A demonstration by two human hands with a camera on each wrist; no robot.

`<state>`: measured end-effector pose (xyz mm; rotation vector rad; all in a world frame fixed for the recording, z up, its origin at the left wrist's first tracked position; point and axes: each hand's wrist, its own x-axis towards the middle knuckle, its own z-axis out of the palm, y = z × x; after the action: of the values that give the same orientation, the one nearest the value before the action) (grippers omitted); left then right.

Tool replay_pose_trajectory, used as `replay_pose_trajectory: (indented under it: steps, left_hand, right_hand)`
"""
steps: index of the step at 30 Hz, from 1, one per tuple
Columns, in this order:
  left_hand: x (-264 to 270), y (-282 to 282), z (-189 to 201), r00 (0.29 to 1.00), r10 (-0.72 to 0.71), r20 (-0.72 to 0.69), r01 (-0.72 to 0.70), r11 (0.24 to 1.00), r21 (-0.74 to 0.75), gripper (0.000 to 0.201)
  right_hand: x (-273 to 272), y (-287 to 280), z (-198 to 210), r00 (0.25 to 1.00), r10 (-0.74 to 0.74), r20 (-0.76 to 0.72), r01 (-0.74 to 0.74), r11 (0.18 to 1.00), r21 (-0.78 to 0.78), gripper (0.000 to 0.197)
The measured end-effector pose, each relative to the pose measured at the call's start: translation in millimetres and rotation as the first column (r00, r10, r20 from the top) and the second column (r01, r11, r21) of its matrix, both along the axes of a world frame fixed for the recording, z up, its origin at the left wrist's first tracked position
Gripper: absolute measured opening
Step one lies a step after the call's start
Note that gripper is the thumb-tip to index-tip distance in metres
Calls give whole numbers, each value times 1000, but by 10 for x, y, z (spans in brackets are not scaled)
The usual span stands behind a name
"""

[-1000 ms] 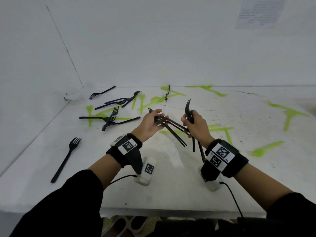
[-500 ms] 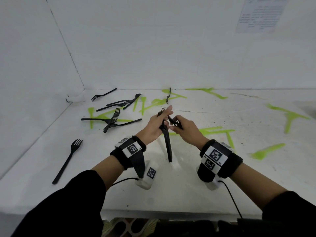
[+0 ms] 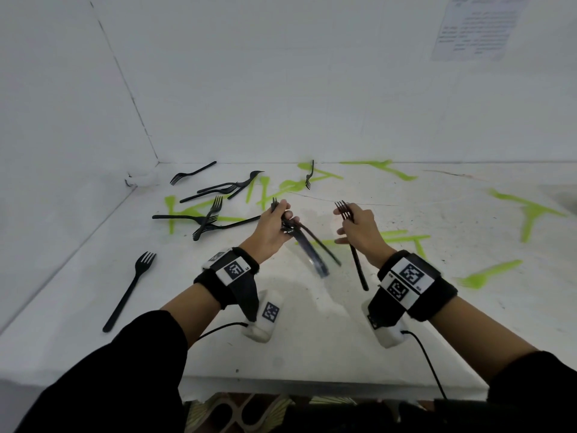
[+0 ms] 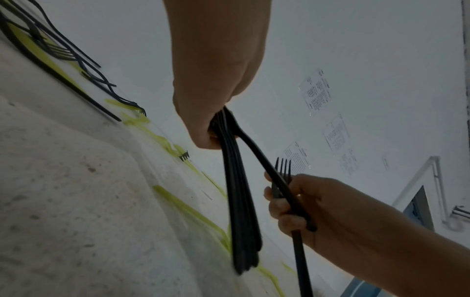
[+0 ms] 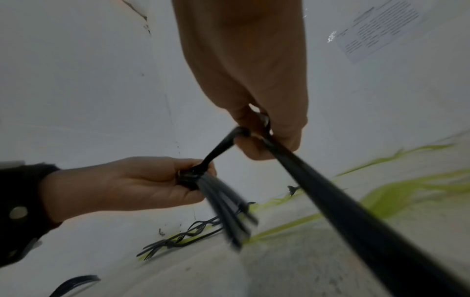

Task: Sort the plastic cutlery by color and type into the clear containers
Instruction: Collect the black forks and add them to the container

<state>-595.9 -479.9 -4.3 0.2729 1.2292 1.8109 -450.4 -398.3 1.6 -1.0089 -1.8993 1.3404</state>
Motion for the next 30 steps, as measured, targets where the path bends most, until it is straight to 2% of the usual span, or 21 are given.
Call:
replay_pose_trajectory:
  steps: [2, 7, 9, 13, 16, 22, 25, 27, 30]
  left_hand:
    - [33, -7, -4, 999, -41, -14, 40, 999, -9, 24]
    - [161, -25, -8, 982, -172, -74, 173, 985, 10, 29]
    - [218, -42, 8, 975, -211, -64, 213, 977, 27, 33]
    - [264, -79, -16, 971, -232, -51, 235, 971, 41, 44]
    - [280, -120, -33, 960, -278, -30, 280, 959, 49, 50]
    - [234, -115, -36, 962, -262, -75, 266, 963, 48, 36]
    - [230, -114, 14, 976, -204, -75, 208, 977, 53, 32]
    - [196, -100, 28, 984, -139, -115, 144, 989, 30, 31]
    - [128, -80, 29, 981, -95, -169, 95, 995, -8, 32]
  right_hand:
    - [-5, 16, 9, 999, 25, -20, -25, 1000, 6, 36]
    - [-56, -97, 56, 983, 120, -141, -129, 990, -62, 21]
    - [-90, -148, 60, 978, 125, -169, -144, 984, -106, 14]
    - [-129, -185, 47, 976, 96, -198, -131, 976, -173, 11]
    - [-157, -188, 41, 987, 94, -126, -113, 982, -152, 13]
    - [-211, -271, 3, 991, 122, -51, -126, 988, -91, 18]
    - [-208, -285, -47, 991, 132, -3, -132, 991, -34, 15]
    - [-184, -302, -74, 975, 220, 36, -218, 975, -40, 17]
    - [-151, -326, -103, 908, 408, 101, -393, 909, -138, 29]
